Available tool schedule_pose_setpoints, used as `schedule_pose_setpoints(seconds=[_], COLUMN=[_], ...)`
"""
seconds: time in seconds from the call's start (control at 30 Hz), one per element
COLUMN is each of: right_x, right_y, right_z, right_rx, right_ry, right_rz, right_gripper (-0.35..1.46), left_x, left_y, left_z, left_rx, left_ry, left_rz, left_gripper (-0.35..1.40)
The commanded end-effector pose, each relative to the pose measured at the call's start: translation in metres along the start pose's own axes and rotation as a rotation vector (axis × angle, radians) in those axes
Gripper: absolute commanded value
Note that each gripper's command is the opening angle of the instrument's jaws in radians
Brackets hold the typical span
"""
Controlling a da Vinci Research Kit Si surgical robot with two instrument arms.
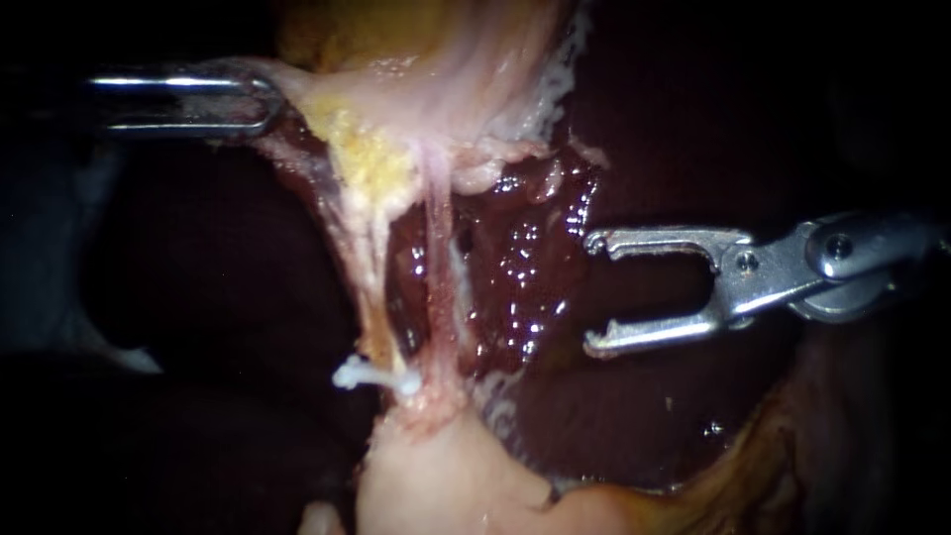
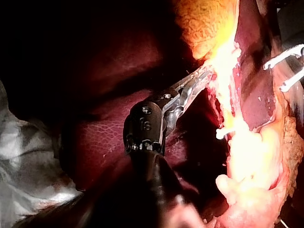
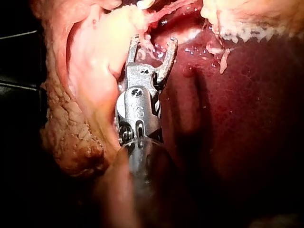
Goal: Going back first clip left tube
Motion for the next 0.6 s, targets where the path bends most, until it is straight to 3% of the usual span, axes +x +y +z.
schedule_pose_setpoints(seconds=[0.03,0.27,0.6], right_x=[0.0,0.0,0.0002], right_y=[0.0,0.0,0.0], right_z=[0.0,0.0,-0.0001], right_rx=[0.0,0.0,0.007], right_ry=[0.0,0.0,0.002], right_rz=[0.0,0.0,0.001], right_gripper=[0.5,0.5,0.5], left_x=[-0.0004,-0.0024,-0.0025], left_y=[-0.0001,-0.0007,-0.0009], left_z=[0.0006,0.0027,0.0027], left_rx=[-0.003,-0.008,-0.013], left_ry=[0.001,-0.011,-0.013], left_rz=[0.005,0.019,0.021], left_gripper=[-0.35,-0.35,-0.35])
